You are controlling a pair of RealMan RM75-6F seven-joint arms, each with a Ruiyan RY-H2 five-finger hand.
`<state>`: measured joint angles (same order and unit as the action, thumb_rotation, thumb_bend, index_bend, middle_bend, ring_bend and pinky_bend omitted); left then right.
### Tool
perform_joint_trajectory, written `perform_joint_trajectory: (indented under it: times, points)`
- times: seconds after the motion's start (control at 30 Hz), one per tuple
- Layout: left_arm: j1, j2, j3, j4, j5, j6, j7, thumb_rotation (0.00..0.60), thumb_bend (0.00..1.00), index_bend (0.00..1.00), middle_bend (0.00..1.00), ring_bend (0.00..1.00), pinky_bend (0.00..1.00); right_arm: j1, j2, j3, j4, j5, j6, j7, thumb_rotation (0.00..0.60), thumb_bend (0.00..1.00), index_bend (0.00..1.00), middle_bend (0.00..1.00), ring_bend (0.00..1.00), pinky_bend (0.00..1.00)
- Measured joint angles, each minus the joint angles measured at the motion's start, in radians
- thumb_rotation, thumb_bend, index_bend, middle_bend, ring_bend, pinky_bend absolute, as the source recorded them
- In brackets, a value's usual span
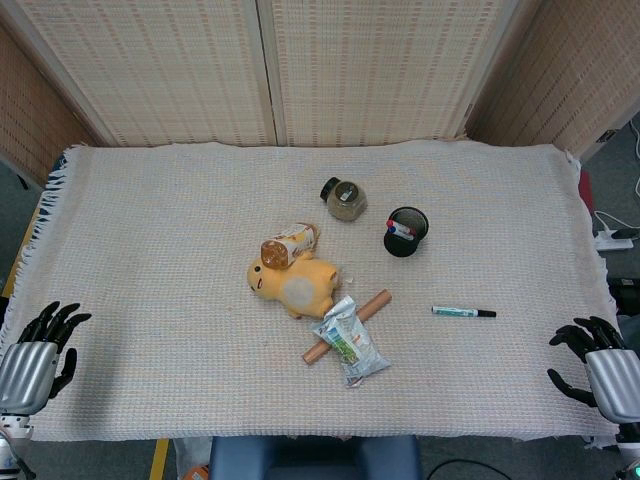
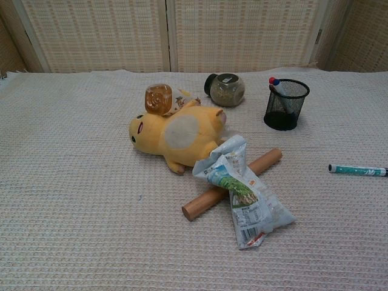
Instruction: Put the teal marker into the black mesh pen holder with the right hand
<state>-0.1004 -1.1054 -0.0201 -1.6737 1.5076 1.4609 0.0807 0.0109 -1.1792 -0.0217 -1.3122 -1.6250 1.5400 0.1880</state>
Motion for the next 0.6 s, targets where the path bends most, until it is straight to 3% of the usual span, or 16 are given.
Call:
perform_joint_trajectory:
  times: [0.6]
  points:
    - [-0.001, 0.003, 0.0, -0.001, 0.0, -0.001, -0.005, 0.6, 0.59, 0.22, 0.11, 0.04, 0.17, 0.0, 0.004, -0.001, -0.003, 0.004, 0.001, 0.002, 0.6, 0.18, 0.42, 0.31, 0.18, 0.14]
